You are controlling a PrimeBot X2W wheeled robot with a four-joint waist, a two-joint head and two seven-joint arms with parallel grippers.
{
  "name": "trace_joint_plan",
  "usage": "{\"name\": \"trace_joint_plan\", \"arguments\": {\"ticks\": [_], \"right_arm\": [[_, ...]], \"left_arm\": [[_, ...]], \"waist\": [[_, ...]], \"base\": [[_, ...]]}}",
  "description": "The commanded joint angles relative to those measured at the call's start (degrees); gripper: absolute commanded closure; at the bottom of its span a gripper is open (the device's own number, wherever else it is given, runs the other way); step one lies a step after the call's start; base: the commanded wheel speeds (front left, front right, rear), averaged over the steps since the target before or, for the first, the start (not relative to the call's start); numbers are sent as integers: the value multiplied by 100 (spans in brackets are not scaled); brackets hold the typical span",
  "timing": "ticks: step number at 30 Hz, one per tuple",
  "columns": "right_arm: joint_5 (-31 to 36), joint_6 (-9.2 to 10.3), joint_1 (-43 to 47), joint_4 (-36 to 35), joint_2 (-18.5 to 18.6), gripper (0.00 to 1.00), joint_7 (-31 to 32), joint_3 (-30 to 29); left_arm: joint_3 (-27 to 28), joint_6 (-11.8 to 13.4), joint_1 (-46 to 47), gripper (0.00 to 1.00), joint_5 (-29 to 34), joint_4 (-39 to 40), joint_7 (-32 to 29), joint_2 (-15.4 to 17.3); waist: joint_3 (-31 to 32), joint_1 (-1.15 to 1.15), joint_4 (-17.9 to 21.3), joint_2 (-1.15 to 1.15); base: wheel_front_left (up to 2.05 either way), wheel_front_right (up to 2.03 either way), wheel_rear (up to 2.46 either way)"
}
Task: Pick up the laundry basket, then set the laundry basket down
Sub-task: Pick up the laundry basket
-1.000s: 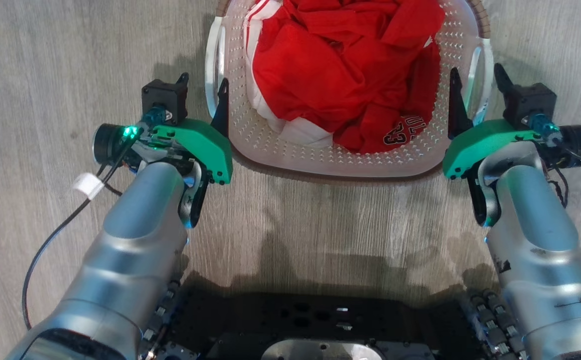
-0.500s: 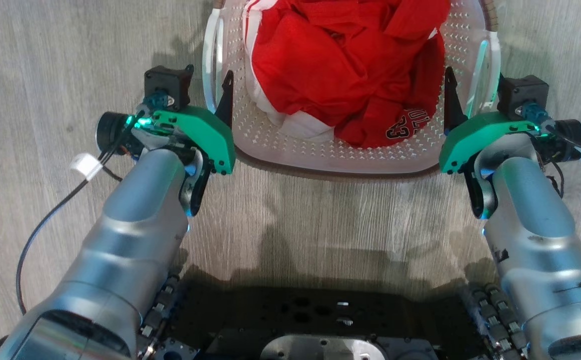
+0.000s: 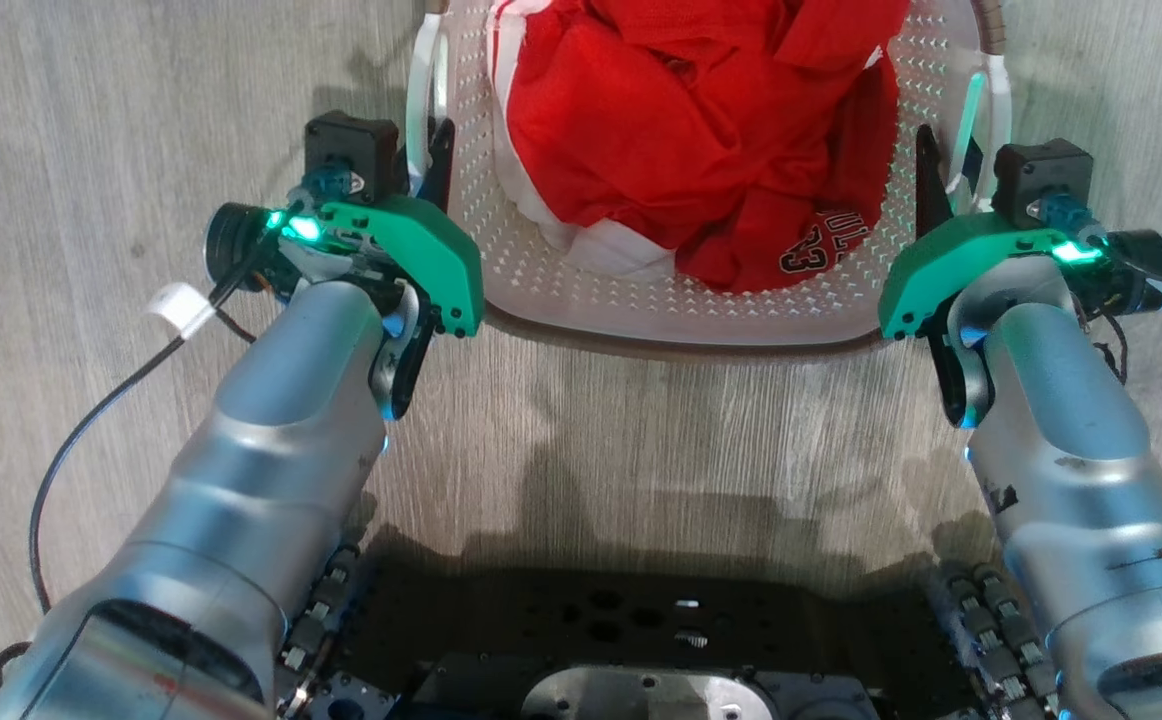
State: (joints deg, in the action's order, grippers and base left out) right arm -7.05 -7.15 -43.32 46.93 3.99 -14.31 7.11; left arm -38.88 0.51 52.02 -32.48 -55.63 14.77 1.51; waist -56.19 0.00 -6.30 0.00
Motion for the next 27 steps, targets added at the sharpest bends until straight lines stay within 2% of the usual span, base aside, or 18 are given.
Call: {"name": "trace_joint_plan", "arguments": {"ticks": [1, 8, 15, 22, 27], "right_arm": [[21, -34, 200, -26, -112, 100, -69, 124], [-15, -34, 146, 251, -112, 100, -69, 114], [-274, -34, 133, 692, -112, 100, -69, 346], [-649, -34, 179, 1356, -112, 100, -68, 880], [-1159, -34, 255, 1711, -112, 100, 32, 1406]], "left_arm": [[4, -19, -138, 100, -49, 10, 23, 137], [-191, -14, -269, 100, -297, -85, 23, 137], [-356, 40, -537, 100, -575, -205, 23, 137], [-518, 60, -921, 100, -810, -456, 23, 137], [-677, 41, -1245, 100, -1023, -711, 23, 137]], "waist": [[29, 0, -13, 0], [290, 0, -41, 0], [831, 0, -5, 0], [1632, 0, 39, 0], [2287, 0, 93, 0]], "base": [[0, 0, 0], [0, 0, 0], [0, 0, 0], [0, 0, 0], [0, 0, 0]]}}
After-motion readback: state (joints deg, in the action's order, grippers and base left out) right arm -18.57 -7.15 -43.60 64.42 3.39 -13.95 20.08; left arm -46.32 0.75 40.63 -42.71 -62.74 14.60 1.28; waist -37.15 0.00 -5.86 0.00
